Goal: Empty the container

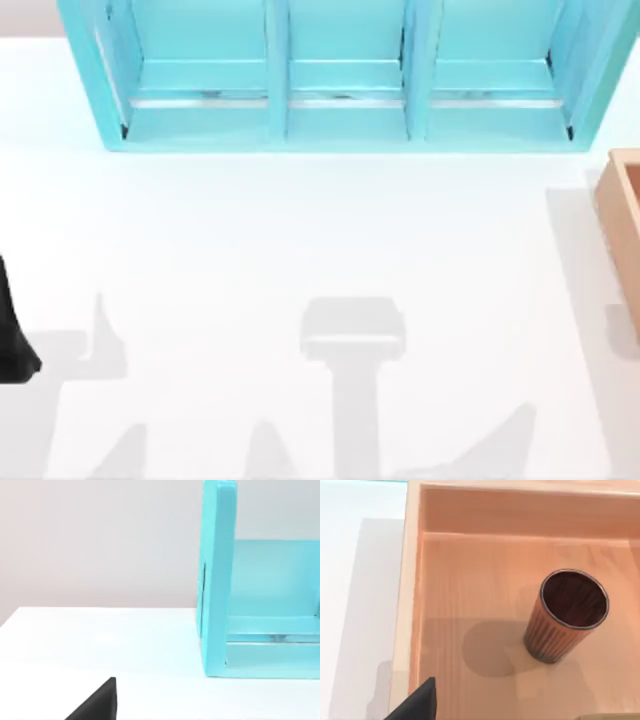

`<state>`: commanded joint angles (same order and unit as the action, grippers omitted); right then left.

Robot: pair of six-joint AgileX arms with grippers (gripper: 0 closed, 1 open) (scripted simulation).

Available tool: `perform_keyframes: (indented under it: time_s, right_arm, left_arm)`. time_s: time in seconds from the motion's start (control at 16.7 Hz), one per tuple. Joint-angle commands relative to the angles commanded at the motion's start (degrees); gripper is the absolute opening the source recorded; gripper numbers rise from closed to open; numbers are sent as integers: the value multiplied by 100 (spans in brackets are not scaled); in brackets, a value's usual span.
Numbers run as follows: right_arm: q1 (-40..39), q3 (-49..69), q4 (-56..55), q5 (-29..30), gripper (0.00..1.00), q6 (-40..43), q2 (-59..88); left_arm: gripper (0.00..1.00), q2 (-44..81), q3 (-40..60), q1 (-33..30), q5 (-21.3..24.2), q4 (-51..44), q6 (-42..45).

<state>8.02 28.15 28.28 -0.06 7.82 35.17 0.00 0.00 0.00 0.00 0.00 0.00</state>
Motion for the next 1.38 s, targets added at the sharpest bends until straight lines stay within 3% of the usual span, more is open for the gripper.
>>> perform_keyframes:
  time_s: [0.84, 1.38]
  right_arm:
    - [1104, 3854, 3917, -19, 100, 1096, 5010]
    - [1200, 4181, 4248, -11, 100, 1195, 5388]
  left_arm:
    - [100, 0, 0, 0, 0, 0, 0]
    - [100, 0, 0, 0, 0, 0, 0]
